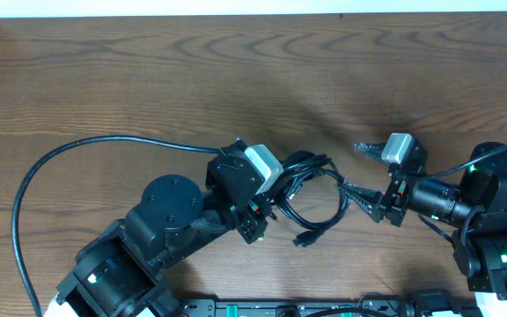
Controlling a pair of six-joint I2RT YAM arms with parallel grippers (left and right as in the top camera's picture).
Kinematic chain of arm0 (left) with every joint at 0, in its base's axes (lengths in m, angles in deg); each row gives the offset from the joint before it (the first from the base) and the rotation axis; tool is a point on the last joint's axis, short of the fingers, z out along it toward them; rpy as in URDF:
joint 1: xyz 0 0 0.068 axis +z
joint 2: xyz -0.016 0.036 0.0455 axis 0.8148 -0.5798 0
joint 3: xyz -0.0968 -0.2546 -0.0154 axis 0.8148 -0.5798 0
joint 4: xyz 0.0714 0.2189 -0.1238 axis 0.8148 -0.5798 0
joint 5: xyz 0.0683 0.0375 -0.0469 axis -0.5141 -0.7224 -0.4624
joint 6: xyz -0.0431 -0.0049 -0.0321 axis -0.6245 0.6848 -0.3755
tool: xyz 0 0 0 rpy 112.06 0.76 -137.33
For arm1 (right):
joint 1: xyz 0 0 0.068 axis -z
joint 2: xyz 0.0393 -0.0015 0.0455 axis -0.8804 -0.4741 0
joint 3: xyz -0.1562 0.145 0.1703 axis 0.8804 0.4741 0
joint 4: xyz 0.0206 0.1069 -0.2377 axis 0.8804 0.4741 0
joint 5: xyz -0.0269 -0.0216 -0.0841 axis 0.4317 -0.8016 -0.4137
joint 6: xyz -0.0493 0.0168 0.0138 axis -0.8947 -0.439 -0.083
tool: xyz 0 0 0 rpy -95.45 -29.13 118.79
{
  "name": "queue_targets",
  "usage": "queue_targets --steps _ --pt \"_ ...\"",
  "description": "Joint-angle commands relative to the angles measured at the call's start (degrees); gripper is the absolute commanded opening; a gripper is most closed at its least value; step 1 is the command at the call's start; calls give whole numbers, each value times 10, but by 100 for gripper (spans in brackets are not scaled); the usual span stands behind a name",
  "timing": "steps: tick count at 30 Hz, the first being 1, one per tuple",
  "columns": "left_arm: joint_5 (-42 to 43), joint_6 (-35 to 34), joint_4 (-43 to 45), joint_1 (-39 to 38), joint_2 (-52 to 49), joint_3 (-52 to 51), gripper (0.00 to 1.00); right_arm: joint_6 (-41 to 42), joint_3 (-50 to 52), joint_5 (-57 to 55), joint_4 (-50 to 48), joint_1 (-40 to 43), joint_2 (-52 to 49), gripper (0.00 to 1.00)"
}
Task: Untangle cables
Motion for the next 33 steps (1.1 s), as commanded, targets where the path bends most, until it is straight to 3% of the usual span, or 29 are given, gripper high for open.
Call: queue_targets --steps 1,4,9,14,23,33 --pt "24 -8 18 2 1 23 8 18 0 44 6 1 4 66" --pt "33 -33 34 2 -2 23 7 18 0 40 10 1 3 60" --pt "74 -34 45 2 -7 23 8 19 0 14 20 1 3 37" --pt "73 -34 40 2 -7 23 8 19 1 14 20 1 3 3" --pt "-3 -92 38 2 -5 23 7 31 1 -19 34 1 3 1" --pt "-80 -98 27 2 7 23 8 215 0 -335 73 1 3 1"
